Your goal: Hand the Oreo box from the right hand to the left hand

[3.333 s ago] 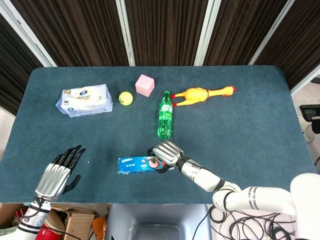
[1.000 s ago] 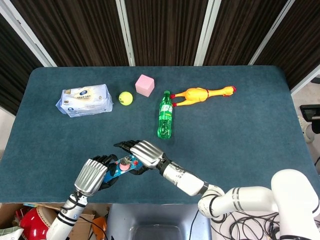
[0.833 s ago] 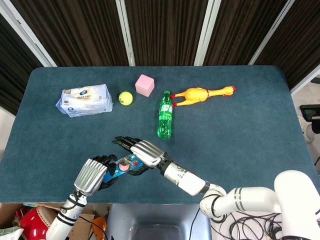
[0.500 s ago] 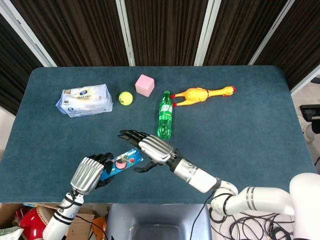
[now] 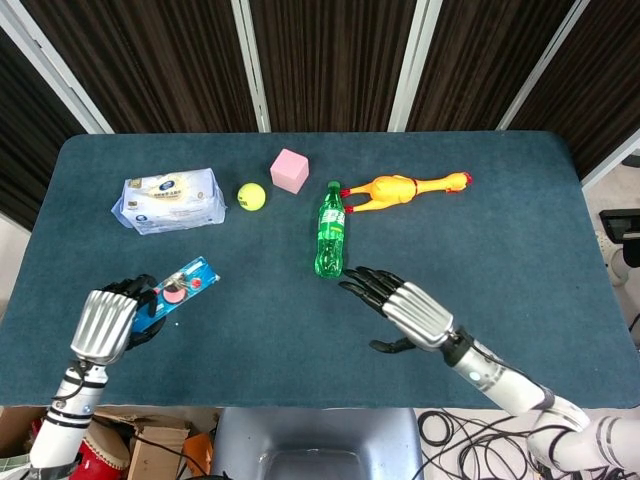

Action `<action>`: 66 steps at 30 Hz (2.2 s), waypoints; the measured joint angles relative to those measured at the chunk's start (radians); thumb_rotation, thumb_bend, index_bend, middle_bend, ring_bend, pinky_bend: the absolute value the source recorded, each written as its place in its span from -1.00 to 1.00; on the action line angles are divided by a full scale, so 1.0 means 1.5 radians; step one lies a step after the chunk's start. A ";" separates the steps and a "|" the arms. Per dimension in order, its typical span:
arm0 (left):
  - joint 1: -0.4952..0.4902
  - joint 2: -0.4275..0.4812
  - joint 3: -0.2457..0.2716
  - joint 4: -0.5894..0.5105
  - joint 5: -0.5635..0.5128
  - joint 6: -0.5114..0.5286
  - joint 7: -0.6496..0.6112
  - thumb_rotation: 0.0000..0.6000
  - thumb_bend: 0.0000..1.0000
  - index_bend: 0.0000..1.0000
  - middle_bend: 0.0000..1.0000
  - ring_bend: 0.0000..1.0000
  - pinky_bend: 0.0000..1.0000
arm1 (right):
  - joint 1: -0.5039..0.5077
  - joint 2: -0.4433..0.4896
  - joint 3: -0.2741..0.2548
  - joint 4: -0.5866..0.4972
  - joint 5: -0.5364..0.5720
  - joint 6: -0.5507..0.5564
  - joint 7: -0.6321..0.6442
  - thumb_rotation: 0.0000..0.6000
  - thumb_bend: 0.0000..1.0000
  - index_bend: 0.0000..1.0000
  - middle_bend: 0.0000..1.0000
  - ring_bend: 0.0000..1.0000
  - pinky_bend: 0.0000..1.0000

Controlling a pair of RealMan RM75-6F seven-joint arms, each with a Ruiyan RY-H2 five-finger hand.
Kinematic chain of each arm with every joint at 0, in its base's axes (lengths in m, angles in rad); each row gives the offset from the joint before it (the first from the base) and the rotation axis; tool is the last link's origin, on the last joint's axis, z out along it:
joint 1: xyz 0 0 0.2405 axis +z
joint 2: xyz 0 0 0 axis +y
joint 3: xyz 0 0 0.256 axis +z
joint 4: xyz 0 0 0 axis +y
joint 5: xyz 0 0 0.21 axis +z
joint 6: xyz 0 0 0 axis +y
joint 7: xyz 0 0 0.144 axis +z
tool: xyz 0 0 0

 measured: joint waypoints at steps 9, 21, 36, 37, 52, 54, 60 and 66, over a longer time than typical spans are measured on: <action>0.008 -0.012 0.015 0.131 -0.018 -0.019 -0.105 1.00 -0.47 0.44 0.69 0.58 0.65 | -0.113 0.011 -0.087 0.146 -0.079 0.127 0.052 1.00 -0.76 -1.00 -0.99 -0.98 -0.67; 0.017 -0.060 0.063 0.241 -0.023 -0.070 -0.169 1.00 -0.46 0.12 0.31 0.24 0.41 | -0.207 -0.004 -0.125 0.212 -0.087 0.165 -0.032 1.00 -0.76 -1.00 -0.97 -0.98 -0.67; 0.030 -0.078 0.084 0.287 -0.016 -0.075 -0.170 1.00 -0.46 -0.85 -0.81 -0.72 0.03 | -0.261 -0.002 -0.087 0.171 0.006 0.106 -0.147 1.00 -0.76 -1.00 -0.97 -0.98 -0.66; 0.030 -0.078 0.084 0.288 -0.016 -0.076 -0.172 1.00 -0.47 -0.90 -0.89 -0.79 -0.02 | -0.261 -0.002 -0.086 0.170 0.005 0.103 -0.149 1.00 -0.76 -1.00 -0.97 -0.98 -0.66; 0.059 -0.057 0.070 0.200 -0.080 -0.064 -0.066 1.00 -0.57 -1.00 -1.00 -1.00 -0.43 | -0.270 0.004 -0.069 0.151 -0.015 0.116 -0.144 1.00 -0.76 -1.00 -0.97 -0.98 -0.66; 0.058 -0.055 0.070 0.193 -0.086 -0.074 -0.061 1.00 -0.60 -1.00 -1.00 -1.00 -0.43 | -0.270 0.005 -0.068 0.150 -0.016 0.114 -0.144 1.00 -0.76 -1.00 -0.97 -0.98 -0.66; 0.057 -0.062 0.072 0.197 -0.077 -0.074 -0.064 1.00 -0.70 -1.00 -1.00 -1.00 -0.43 | -0.272 0.006 -0.065 0.149 -0.018 0.111 -0.142 1.00 -0.76 -1.00 -0.97 -0.98 -0.66; 0.064 -0.071 0.076 0.191 -0.066 -0.059 -0.067 1.00 -0.71 -1.00 -1.00 -1.00 -0.42 | -0.273 0.007 -0.062 0.150 -0.021 0.109 -0.138 1.00 -0.76 -1.00 -0.97 -0.98 -0.66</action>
